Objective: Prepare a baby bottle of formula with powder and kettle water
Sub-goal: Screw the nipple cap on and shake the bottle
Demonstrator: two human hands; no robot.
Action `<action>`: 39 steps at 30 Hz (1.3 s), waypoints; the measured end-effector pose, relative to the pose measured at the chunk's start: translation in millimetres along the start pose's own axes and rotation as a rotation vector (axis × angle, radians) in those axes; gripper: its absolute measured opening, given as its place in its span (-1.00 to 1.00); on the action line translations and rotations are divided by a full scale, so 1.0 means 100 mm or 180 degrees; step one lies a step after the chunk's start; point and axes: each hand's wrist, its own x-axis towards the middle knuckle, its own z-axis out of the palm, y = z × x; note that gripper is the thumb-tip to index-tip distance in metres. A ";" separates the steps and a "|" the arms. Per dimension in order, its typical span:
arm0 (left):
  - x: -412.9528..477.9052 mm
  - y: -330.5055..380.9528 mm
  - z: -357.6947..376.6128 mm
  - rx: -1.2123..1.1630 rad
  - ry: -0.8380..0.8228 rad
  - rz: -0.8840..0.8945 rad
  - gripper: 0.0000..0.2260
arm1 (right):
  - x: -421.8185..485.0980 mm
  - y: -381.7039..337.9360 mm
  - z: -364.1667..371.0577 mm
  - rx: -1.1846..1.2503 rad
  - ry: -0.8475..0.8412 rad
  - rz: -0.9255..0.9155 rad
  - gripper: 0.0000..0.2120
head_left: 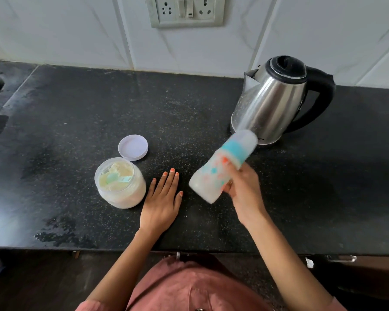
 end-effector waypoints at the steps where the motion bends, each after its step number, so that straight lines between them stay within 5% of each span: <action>1: -0.01 -0.01 0.00 0.0027 -0.0002 0.0028 -0.52 | -0.05 0.03 0.00 -0.0393 -0.0265 0.0023 -0.75; 3: -0.01 -0.01 0.01 0.0054 0.0006 0.0047 -0.53 | -0.06 0.03 -0.02 -0.0658 -0.0418 -0.0050 -0.72; 8: 0.00 0.01 -0.01 -0.0029 0.0002 -0.0043 -0.53 | 0.11 -0.09 -0.04 0.0762 0.0486 -0.0135 -0.84; 14: -0.01 -0.03 0.03 0.0134 -0.0084 0.0030 -0.52 | -0.08 0.07 0.01 -0.0590 -0.0358 -0.0103 -0.73; 19: 0.00 0.02 -0.01 -0.0023 -0.0002 -0.0044 -0.53 | 0.08 -0.07 -0.02 0.0795 0.0330 -0.0118 -0.73; 24: -0.01 -0.02 0.02 0.0078 -0.0037 0.0056 -0.51 | -0.11 0.09 -0.01 -0.0575 -0.0394 -0.0043 -0.63; 29: 0.00 0.02 0.00 -0.0032 0.0007 -0.0048 -0.53 | 0.09 -0.04 -0.10 0.0973 0.0425 -0.0078 -0.79; 35: -0.01 0.00 0.00 0.0024 -0.0015 -0.0005 -0.53 | -0.10 0.08 -0.09 -0.0566 -0.0455 -0.0005 -0.63; 39: 0.00 0.01 0.00 -0.0020 -0.0011 -0.0046 -0.53 | 0.06 -0.03 -0.10 0.0689 0.0260 -0.0047 -0.75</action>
